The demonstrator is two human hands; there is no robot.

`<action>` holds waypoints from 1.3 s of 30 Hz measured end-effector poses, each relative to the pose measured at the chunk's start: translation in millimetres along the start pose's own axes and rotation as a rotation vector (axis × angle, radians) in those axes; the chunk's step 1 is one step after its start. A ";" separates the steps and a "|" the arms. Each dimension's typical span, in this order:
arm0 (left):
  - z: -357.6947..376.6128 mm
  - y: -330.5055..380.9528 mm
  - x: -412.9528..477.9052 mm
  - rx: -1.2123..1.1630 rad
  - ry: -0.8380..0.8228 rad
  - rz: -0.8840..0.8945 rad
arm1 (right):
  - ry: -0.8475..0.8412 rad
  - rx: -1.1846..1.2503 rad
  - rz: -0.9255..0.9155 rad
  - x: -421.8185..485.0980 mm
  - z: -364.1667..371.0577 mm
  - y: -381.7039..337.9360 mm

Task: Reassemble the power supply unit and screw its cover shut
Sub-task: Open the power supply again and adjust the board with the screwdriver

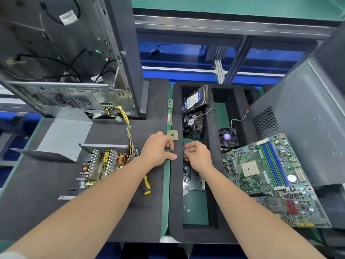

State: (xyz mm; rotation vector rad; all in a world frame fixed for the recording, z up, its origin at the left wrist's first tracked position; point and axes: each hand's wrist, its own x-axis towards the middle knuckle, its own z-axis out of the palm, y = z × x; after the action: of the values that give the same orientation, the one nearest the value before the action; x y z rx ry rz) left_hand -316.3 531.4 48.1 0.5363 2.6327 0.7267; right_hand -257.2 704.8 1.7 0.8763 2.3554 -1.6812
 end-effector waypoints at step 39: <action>-167.3 -114.8 -127.1 -0.791 0.120 -0.076 | -0.334 -0.481 -0.091 -92.8 81.6 -112.1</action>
State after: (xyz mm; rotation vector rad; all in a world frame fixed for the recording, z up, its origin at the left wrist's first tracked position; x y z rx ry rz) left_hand -308.2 314.7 149.9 0.1583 2.1760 1.6823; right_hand -257.1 571.6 102.3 0.3760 2.4202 -1.0933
